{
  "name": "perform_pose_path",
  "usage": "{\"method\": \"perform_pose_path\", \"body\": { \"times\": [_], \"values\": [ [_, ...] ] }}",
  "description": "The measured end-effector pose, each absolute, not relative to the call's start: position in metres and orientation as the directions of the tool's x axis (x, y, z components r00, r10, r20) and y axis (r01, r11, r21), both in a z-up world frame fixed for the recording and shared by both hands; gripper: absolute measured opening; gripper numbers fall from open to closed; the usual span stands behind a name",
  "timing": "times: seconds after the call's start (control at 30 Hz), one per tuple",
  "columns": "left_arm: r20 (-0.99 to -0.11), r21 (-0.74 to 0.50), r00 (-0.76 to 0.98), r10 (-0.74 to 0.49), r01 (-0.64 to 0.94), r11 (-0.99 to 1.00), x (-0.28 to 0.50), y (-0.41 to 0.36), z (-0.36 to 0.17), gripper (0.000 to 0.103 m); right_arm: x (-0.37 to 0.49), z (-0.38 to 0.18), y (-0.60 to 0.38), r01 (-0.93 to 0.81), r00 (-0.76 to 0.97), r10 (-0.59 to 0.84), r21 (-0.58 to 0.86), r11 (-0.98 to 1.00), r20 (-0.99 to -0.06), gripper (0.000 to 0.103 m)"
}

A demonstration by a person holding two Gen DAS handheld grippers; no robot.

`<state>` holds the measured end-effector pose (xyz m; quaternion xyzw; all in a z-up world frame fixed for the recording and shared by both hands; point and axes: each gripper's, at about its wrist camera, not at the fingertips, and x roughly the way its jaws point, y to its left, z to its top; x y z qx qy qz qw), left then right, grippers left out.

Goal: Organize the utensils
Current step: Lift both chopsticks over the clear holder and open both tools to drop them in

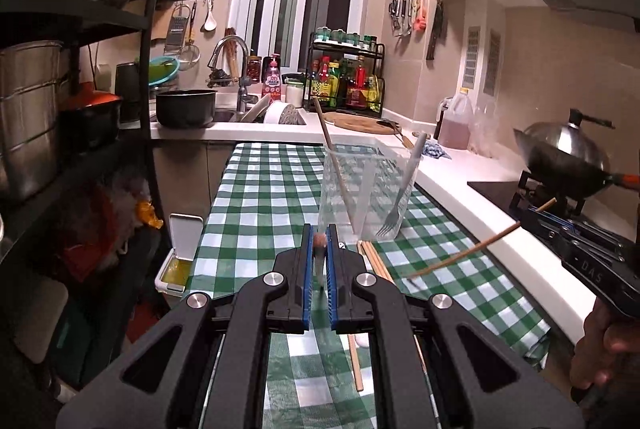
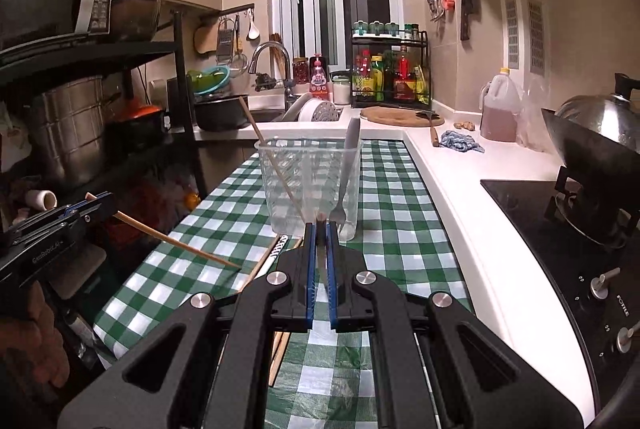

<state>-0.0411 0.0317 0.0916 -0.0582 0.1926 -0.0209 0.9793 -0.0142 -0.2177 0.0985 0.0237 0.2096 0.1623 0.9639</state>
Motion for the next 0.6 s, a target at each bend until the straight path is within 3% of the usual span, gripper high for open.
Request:
{"method": "perform_pose_path", "body": {
  "times": [0.33, 0.6],
  "values": [
    [-0.47, -0.215, 0.869, -0.155, 0.058, 0.975, -0.009, 0.048, 0.126, 0.006, 0.012, 0.129, -0.227, -0.301, 0.836, 0.347, 0.175, 0.938, -0.425, 0.005],
    [-0.469, -0.243, 0.862, -0.195, 0.086, 0.966, 0.008, 0.048, 0.147, 0.006, 0.029, 0.137, -0.227, -0.295, 0.825, 0.35, 0.191, 0.936, -0.443, 0.005]
  ]
}}
